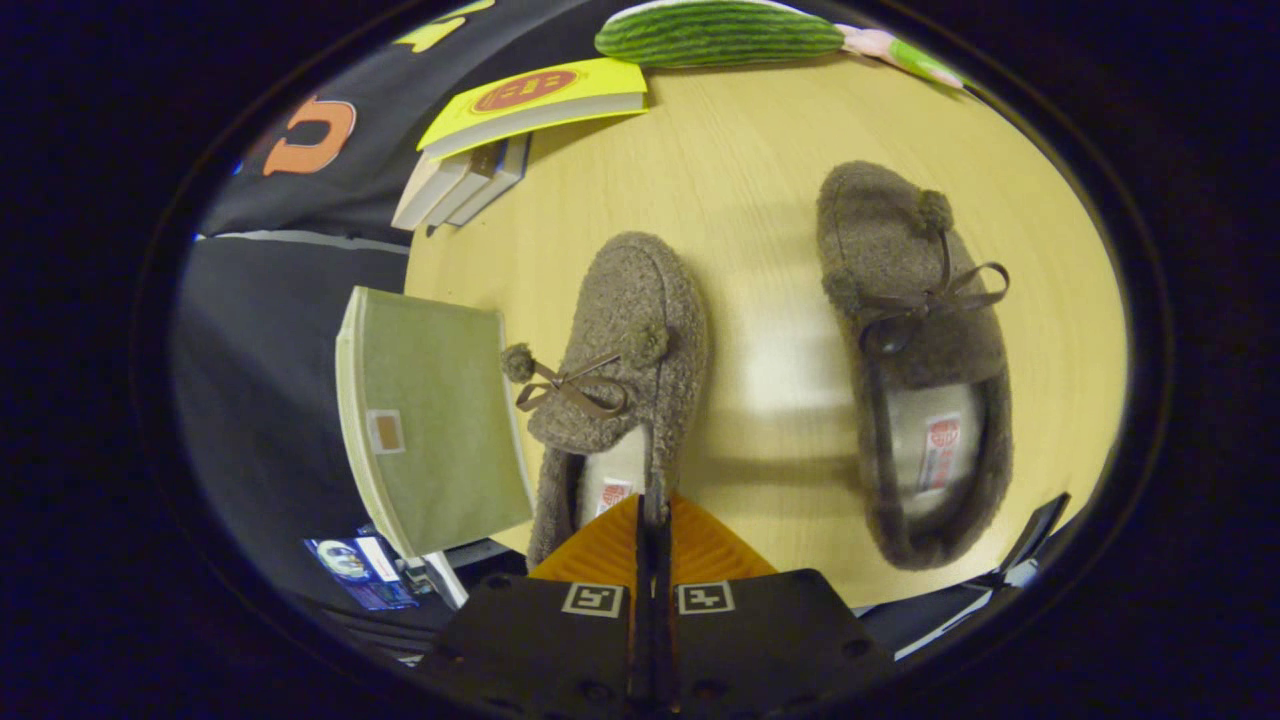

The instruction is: Open the storage box then place both shoes into the box .Put the left shoe in first, then the right shoe, with the right side of both shoes facing outward in a uniform manner.

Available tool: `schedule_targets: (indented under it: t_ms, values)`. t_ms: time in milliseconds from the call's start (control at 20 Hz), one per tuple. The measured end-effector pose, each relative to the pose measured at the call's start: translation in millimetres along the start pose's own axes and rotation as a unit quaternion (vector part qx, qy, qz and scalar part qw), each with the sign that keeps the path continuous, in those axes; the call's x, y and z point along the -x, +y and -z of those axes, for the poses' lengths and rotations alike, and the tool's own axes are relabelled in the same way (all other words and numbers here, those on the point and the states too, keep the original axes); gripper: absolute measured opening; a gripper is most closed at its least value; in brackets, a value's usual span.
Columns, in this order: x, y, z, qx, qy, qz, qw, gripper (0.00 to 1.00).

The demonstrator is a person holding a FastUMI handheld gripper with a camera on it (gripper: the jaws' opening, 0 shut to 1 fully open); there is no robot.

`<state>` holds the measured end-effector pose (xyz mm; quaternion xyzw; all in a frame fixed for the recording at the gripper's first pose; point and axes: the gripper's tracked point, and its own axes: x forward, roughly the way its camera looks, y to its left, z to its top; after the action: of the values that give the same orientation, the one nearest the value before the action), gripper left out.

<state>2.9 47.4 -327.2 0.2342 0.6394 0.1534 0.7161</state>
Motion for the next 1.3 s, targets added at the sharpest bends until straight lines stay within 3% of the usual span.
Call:
schedule_targets:
  t_ms: [250,650,950,1300]
  values:
    - [52,72,5,-0.011,-0.038,-0.038,0.998,0.06]
    - [95,229,7,0.056,-0.078,-0.065,0.993,0.06]
    - [22,311,27,0.09,-0.048,-0.054,0.993,0.06]
    - [-76,301,54,0.059,-0.001,0.0,0.998,0.06]
